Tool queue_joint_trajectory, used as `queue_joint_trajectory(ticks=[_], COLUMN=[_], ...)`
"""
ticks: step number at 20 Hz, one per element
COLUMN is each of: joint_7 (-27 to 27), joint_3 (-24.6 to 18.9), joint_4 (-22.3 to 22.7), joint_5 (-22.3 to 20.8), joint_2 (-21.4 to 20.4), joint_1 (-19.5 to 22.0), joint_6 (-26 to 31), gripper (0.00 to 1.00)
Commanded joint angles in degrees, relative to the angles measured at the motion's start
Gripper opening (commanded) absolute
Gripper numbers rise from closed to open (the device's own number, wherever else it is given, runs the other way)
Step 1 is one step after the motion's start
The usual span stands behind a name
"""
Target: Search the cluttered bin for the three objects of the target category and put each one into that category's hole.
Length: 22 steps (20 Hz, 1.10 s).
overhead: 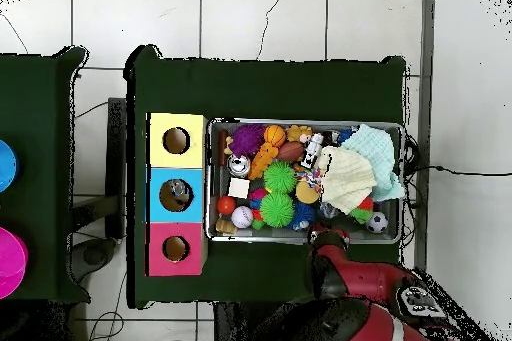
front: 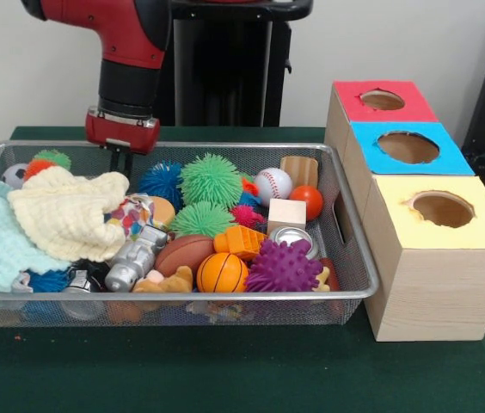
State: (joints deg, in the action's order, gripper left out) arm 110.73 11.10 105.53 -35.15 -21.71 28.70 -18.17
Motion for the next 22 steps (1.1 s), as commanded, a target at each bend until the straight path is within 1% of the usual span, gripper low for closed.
queue_joint_trajectory(ticks=[1, 2, 6, 7, 9, 17, 22], joint_7=[5.84, 5.58, 6.00, 5.97, 5.82, 5.64, 5.76], joint_3=[-2.91, -2.74, -2.00, -2.18, -1.79, -2.81, -3.39], joint_4=[-4.35, -3.97, 0.27, 1.03, 1.91, 3.48, 3.61], joint_5=[-0.05, -0.29, -0.75, -0.62, -0.19, -0.61, -0.37], joint_2=[1.88, 0.89, -5.96, -7.91, -9.81, -12.89, -13.19], joint_1=[0.16, -0.29, -1.73, -2.33, -3.26, -2.99, -2.95], joint_6=[-7.12, -6.75, -3.06, -1.18, 0.32, 3.26, 4.11], gripper=[0.00, 0.00, 0.00, 0.00, 0.00, 0.00, 0.00])
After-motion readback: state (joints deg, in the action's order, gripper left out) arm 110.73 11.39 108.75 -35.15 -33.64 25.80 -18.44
